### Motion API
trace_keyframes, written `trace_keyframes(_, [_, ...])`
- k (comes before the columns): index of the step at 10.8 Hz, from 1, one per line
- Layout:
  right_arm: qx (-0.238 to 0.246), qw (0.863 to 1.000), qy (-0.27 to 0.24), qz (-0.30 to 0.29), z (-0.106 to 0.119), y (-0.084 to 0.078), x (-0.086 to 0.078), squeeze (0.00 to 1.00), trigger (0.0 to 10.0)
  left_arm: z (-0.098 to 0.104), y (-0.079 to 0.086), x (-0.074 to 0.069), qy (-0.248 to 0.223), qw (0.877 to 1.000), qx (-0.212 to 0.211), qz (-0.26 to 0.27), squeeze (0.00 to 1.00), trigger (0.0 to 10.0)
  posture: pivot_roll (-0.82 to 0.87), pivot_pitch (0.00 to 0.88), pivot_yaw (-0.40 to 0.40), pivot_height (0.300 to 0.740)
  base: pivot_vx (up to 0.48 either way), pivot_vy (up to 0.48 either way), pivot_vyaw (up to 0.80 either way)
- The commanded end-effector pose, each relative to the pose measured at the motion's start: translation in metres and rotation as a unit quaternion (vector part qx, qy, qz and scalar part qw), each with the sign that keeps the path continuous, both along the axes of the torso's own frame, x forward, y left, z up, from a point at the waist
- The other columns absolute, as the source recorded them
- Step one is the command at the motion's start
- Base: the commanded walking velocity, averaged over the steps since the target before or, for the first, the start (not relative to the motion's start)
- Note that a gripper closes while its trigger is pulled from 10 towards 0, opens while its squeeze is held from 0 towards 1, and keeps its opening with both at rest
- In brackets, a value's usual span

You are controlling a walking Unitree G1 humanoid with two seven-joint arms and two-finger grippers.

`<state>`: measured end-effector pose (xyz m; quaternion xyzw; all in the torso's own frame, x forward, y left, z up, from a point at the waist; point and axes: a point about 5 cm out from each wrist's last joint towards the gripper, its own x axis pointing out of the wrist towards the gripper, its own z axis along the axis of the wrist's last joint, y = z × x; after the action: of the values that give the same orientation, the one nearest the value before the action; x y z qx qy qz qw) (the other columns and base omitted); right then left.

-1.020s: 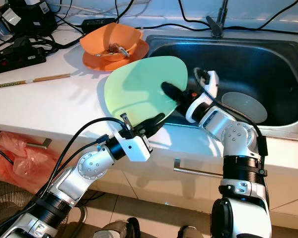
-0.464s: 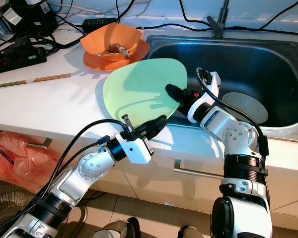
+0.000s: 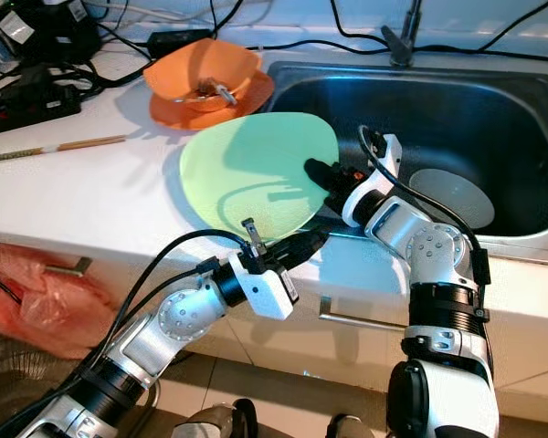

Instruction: Kitchen organization

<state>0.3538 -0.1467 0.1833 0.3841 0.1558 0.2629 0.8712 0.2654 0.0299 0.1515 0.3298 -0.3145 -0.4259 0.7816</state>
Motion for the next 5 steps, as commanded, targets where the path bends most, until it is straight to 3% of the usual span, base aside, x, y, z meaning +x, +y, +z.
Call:
trace_keyframes(1, [-0.030, 0.999, 0.022, -0.008, -0.0081, -0.0015, 0.0003, 0.00, 0.0, -0.0075, 0.0035, -0.0007, 0.014, 1.000, 0.009, 0.004, 0.00, 0.0, 0.01, 0.137, 0.069, 0.740, 0.000, 0.000, 0.00])
trace_keyframes(2, [-0.030, 0.999, 0.022, -0.009, -0.0080, -0.0018, 0.0008, 0.00, 0.0, -0.0046, 0.0035, -0.0010, 0.012, 1.000, -0.006, 0.003, 0.00, 0.0, 0.01, 0.137, 0.069, 0.740, 0.000, 0.000, 0.00])
trace_keyframes(3, [-0.029, 0.999, 0.021, -0.010, -0.0083, -0.0022, 0.0011, 0.00, 0.0, -0.0026, 0.0036, -0.0014, 0.024, 0.999, -0.028, -0.002, 1.00, 10.0, 0.01, 0.132, 0.071, 0.740, 0.000, 0.000, 0.00])
trace_keyframes(5, [-0.030, 0.999, 0.021, -0.012, -0.0081, -0.0023, 0.0013, 0.00, 0.0, 0.0005, 0.0030, -0.0025, 0.038, 0.998, -0.042, -0.016, 1.00, 10.0, 0.01, 0.132, 0.071, 0.740, 0.000, 0.000, 0.00])
